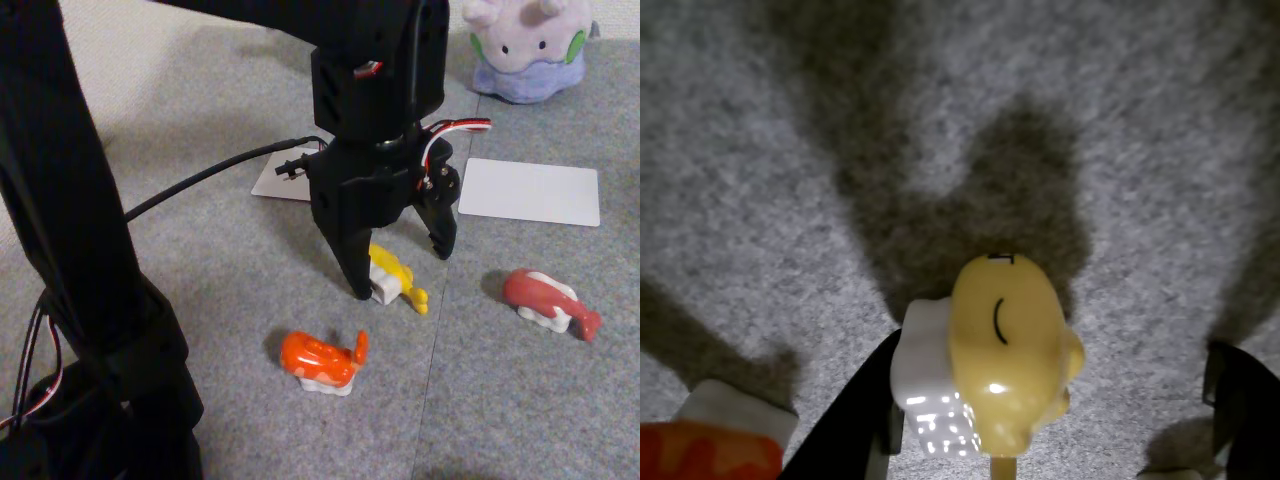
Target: Wooper wants to eat egg sudhi, and Goomy wants to eat shrimp sushi
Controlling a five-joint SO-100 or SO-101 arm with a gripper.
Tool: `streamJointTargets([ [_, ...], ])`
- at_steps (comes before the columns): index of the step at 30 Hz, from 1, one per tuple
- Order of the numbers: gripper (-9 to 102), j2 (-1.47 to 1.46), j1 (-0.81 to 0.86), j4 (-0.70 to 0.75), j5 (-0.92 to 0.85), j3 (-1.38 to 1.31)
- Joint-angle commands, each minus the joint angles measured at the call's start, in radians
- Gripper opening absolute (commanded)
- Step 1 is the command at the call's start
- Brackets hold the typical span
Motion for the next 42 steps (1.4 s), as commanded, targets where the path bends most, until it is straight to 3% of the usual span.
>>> streamJointTargets([
  [1, 33, 0.0, 0.005, -0.009, 0.002, -0.028],
  [24, 9, -0.034, -0.005, -0.002, 0.028, -0.021],
  [35, 8, -0.028, -0.012, 0.014, 0.097, -0.029],
  [42, 8, 0.141, -0.126, 0.137, 0.227, -0.035],
])
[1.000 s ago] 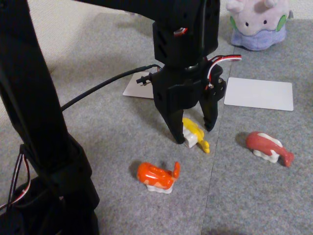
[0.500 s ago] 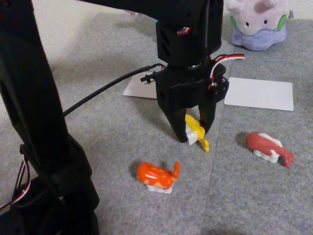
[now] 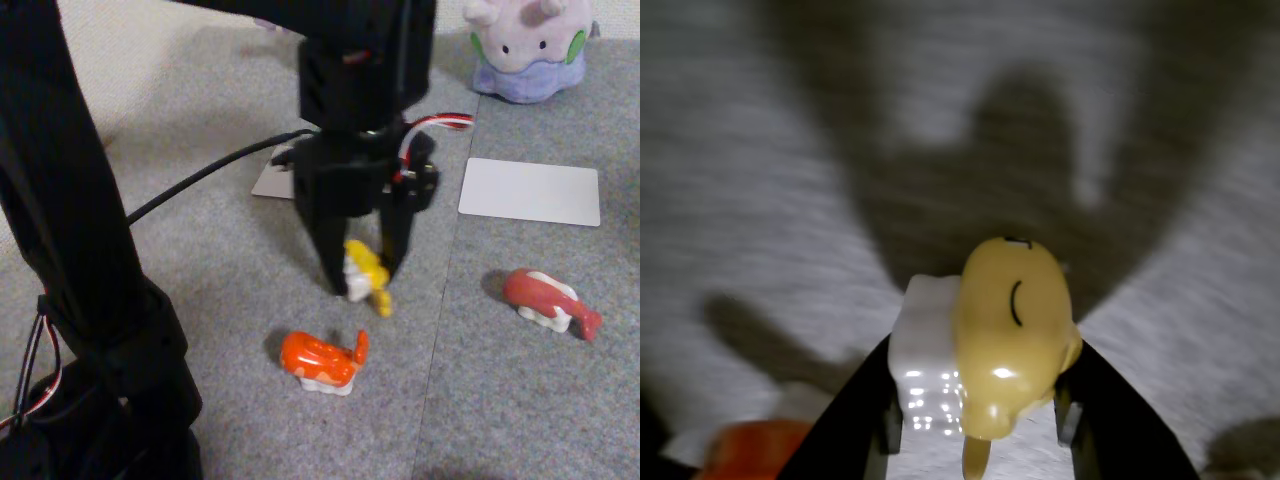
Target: Wooper wants to eat egg sudhi, and Goomy wants to eat shrimp sushi
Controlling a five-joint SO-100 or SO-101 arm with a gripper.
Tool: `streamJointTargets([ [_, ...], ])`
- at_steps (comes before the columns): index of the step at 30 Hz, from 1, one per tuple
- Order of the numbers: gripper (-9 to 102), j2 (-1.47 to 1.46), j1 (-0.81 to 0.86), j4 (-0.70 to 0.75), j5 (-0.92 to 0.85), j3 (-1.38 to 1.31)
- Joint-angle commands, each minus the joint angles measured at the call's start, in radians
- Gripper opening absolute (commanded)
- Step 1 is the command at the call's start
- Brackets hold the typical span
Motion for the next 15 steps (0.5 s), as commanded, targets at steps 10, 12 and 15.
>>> streamJointTargets([
  [10, 8, 0.353, -0.324, 0.038, 0.383, -0.023],
  [12, 8, 0.373, -0.38, 0.032, 0.454, -0.025],
  [15, 8, 0.377, -0.453, -0.005, 0.583, -0.025],
])
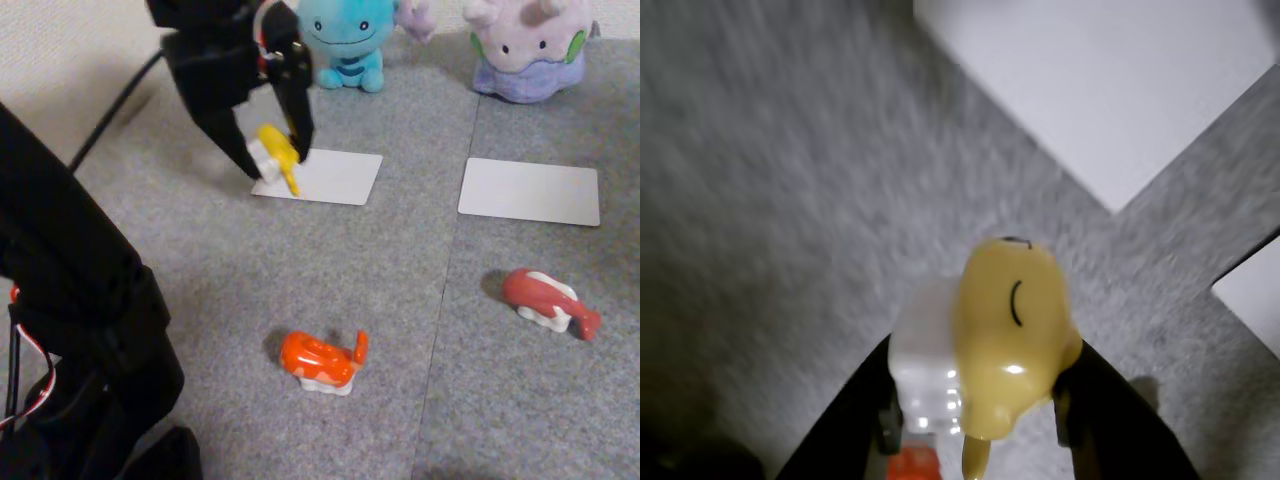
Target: Wooper wants to eat egg sudhi, and Goomy wants to eat shrimp sushi
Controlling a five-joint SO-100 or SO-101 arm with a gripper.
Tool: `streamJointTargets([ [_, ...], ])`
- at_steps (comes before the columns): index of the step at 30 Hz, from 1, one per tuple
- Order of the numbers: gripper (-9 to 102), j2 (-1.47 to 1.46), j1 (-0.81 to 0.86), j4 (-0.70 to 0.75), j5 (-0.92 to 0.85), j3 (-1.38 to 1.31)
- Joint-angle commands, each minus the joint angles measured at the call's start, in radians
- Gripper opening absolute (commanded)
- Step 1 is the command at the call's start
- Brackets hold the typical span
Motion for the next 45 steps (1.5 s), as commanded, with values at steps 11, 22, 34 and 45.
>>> streamJointTargets([
  [11, 9, 0.043, -0.1, -0.209, 0.522, -0.025],
  [22, 8, -0.175, -0.035, -0.187, 0.652, -0.206],
  [34, 8, -0.511, -0.012, -0.178, 0.669, -0.439],
  [45, 9, -0.641, 0.014, -0.183, 0.669, -0.515],
])
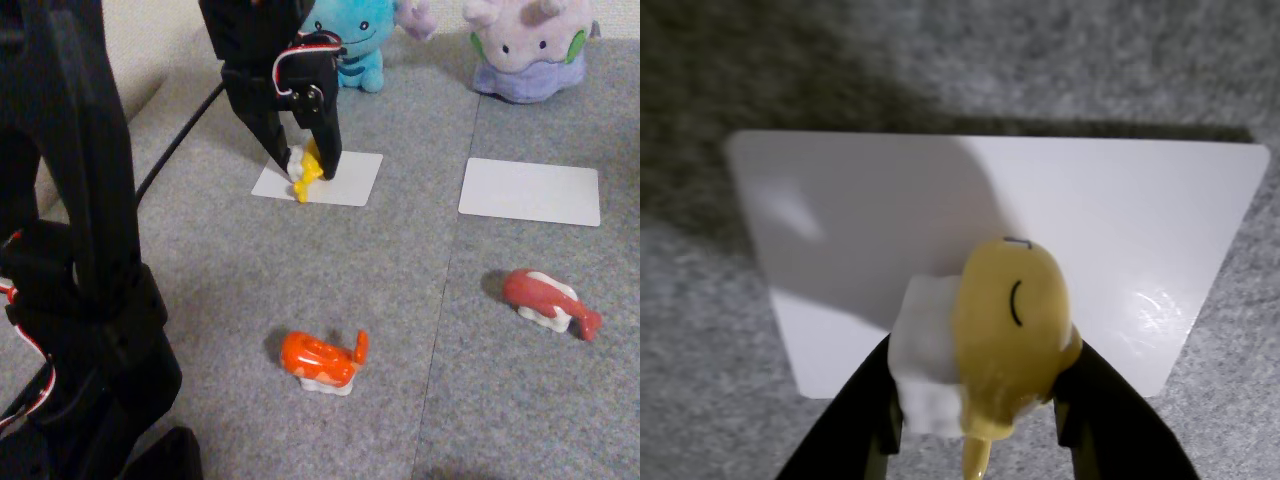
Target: Wooper wants to eat egg sudhi, and Goomy wants to eat shrimp sushi
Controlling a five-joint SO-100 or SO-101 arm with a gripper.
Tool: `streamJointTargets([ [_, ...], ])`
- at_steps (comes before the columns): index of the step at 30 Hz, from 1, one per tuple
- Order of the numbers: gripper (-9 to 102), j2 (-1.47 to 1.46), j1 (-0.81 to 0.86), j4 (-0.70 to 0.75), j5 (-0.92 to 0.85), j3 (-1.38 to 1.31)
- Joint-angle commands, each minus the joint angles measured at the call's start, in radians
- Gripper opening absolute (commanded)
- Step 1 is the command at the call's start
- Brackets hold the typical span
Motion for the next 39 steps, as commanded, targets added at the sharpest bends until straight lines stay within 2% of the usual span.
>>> streamJointTargets([
  [1, 9, -0.006, 0.028, -0.015, 0.009, -0.06],
  [5, 11, -0.043, 0.071, -0.04, 0.002, -0.06],
  [13, 35, -0.04, 0.084, -0.028, -0.006, -0.06],
  [21, 37, 0.061, 0.02, 0.026, 0.008, -0.06],
  [30, 37, 0.374, -0.163, 0.296, -0.012, -0.057],
  [34, 37, 0.495, -0.238, 0.482, -0.186, -0.048],
  [39, 37, 0.621, -0.206, 0.627, -0.408, -0.048],
])
